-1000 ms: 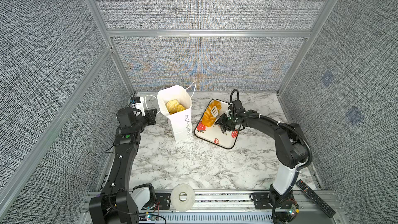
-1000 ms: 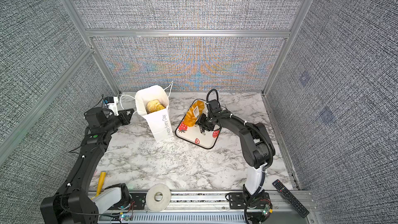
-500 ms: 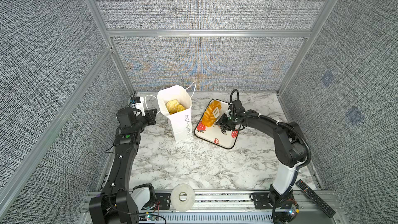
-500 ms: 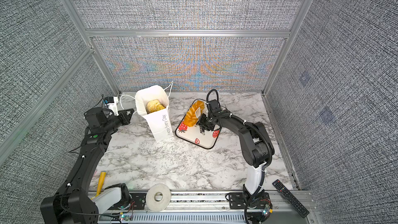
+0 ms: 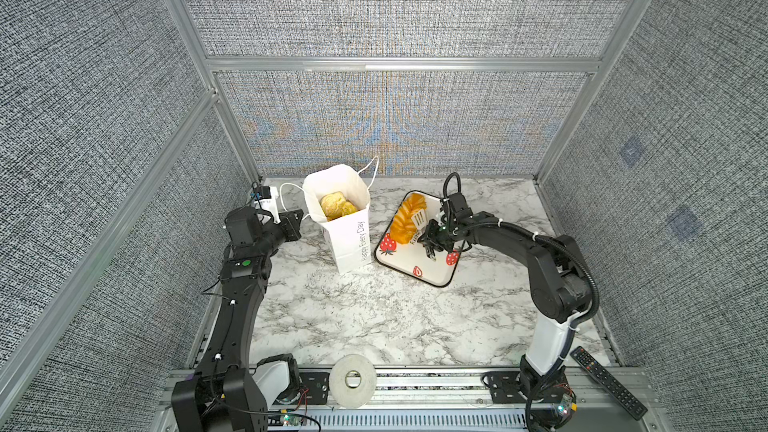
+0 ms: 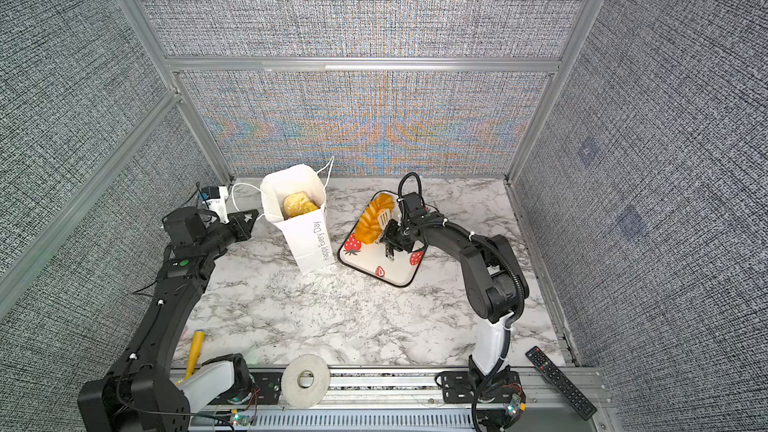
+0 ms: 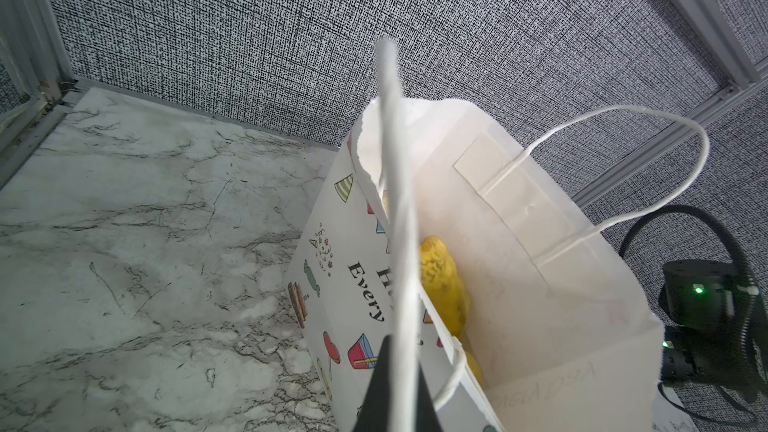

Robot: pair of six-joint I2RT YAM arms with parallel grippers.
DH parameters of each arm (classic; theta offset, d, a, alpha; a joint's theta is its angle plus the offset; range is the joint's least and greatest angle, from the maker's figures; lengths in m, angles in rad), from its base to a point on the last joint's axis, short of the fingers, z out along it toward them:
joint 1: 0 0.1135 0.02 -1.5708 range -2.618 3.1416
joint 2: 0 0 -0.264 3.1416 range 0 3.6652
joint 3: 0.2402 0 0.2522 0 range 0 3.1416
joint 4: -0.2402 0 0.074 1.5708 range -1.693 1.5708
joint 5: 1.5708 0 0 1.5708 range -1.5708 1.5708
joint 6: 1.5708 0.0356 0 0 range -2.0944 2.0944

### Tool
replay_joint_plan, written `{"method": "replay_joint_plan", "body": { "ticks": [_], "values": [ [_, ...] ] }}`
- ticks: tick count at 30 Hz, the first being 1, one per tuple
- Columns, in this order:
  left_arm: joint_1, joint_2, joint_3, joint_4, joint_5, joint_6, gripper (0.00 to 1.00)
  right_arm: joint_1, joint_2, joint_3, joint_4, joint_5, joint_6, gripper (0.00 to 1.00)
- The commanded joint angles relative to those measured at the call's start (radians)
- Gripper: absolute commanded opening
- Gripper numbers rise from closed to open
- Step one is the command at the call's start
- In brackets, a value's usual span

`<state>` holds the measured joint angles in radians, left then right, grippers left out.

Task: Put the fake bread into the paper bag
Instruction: 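Lower the right tongs onto the braided loaf and close them, then lift the clamped braided loaf off the tray with the right tongs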

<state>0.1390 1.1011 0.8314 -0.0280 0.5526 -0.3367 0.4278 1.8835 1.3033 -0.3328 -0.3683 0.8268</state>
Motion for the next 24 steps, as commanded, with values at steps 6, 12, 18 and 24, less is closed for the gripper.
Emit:
{"method": "replay_joint_plan", "body": {
  "ticks": [6,12,18,24],
  "values": [
    [0.000,-0.002,0.006,0.004,0.006,0.008,0.00,0.000,-0.038,-0.019,0.027,0.003,-0.009,0.16],
    [0.001,0.000,0.005,0.004,0.007,0.008,0.00,-0.001,-0.083,-0.060,0.034,0.009,-0.020,0.16],
    [0.001,-0.001,0.005,0.003,0.006,0.007,0.00,-0.005,-0.138,-0.111,0.053,0.009,-0.032,0.16],
    [0.001,0.003,0.005,0.004,0.006,0.008,0.00,-0.009,-0.201,-0.137,0.070,0.003,-0.046,0.16]
  ]
}}
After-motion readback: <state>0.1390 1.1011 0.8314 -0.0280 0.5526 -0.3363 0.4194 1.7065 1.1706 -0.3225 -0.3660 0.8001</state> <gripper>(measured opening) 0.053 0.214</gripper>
